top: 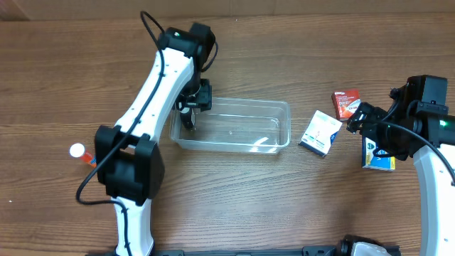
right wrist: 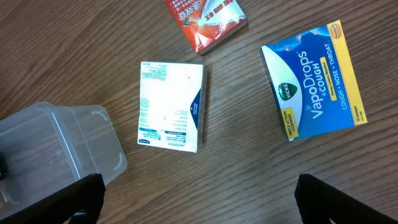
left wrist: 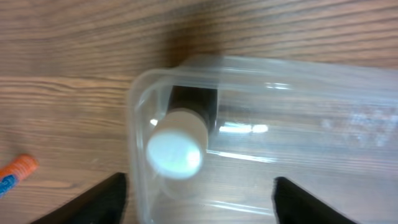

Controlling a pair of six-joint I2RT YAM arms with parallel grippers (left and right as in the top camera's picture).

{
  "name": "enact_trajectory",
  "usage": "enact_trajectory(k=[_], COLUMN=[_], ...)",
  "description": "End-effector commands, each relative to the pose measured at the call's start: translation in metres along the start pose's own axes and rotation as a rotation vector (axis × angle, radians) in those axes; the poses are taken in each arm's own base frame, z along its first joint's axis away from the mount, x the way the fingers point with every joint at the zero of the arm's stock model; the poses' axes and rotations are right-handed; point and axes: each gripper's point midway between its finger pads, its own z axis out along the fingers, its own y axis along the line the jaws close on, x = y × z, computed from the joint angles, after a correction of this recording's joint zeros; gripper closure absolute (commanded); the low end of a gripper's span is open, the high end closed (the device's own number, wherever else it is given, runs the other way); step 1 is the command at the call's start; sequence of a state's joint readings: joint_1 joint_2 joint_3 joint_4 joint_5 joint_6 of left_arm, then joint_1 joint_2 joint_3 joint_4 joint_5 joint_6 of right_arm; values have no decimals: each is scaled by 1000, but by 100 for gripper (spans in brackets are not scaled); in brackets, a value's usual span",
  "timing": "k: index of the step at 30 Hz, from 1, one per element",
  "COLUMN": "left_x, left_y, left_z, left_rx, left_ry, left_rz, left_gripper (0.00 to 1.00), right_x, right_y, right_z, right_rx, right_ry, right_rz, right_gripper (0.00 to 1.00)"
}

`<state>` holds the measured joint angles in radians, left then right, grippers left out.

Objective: Pack container
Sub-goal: 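Carry the dark bottle into the container and release it upright, then move left gripper to the orange tube and grasp it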

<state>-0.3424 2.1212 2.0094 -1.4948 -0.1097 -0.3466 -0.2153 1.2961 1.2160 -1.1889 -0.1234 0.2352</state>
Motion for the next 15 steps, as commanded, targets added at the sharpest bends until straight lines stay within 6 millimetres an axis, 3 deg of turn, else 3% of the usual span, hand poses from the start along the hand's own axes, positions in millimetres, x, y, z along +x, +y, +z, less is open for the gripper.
enact_trajectory(k=[1, 2, 5, 8, 11, 15], left_x=[7, 13, 40, 71, 99, 154], left_y=[29, 41, 92, 124, 132, 141], left_z=[-91, -103, -142, -162, -172, -161], left_rx=[72, 76, 82, 76, 80, 61], left_ry=[-203, -221, -290, -313, -349, -347], left_rz=[-27, -51, -166, -243, -256, -326], left_gripper=[8, 0, 0, 0, 0, 0], right_x=[-5, -5, -6, -6, -6, -6], right_y=[3, 3, 3, 3, 3, 3], right_z=[-6, -6, -6, -6, -6, -6], right_rx=[-10, -10, -11, -11, -11, -11], right_ry=[-26, -26, -30, -30, -30, -30], right_rz=[-6, -6, -6, -6, -6, -6], right_gripper=[0, 0, 0, 0, 0, 0])
